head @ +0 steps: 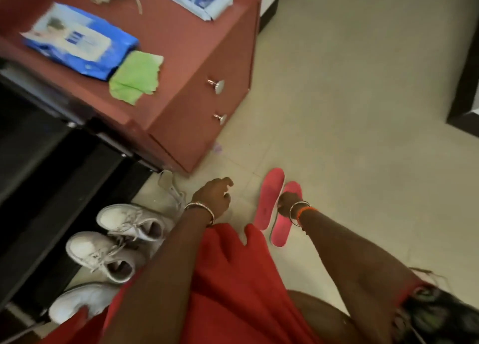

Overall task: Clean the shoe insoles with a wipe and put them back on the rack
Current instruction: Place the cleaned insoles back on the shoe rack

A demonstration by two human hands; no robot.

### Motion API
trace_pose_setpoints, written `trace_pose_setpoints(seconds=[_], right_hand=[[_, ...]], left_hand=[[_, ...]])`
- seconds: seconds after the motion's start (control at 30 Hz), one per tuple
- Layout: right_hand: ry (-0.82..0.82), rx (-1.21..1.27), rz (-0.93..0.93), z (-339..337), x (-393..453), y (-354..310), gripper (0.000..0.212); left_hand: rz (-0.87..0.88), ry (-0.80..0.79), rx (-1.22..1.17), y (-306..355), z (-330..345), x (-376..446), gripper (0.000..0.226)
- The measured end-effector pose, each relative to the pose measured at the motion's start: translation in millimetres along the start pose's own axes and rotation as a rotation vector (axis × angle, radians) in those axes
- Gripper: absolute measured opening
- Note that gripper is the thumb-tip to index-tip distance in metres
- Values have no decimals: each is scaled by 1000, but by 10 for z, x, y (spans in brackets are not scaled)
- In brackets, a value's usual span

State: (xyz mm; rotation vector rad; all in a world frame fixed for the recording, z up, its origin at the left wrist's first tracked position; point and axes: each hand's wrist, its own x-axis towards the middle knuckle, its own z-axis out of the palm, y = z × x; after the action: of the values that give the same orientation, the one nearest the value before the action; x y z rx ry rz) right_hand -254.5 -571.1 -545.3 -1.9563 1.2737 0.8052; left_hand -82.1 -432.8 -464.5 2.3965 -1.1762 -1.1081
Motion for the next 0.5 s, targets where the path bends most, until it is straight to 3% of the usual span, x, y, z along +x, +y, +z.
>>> trace_pose_setpoints(seconds=[0.17,0.3,0.5], right_hand=[[59,170,143,235,436,-25,30],[140,504,386,627,804,-9,33],[296,638,508,950,1081,-51,23]], left_hand=[[31,-109,123,-129,295,403,43],[-7,-9,-68,-185,341,699,39],[-65,96,-176,-493,352,756,31]])
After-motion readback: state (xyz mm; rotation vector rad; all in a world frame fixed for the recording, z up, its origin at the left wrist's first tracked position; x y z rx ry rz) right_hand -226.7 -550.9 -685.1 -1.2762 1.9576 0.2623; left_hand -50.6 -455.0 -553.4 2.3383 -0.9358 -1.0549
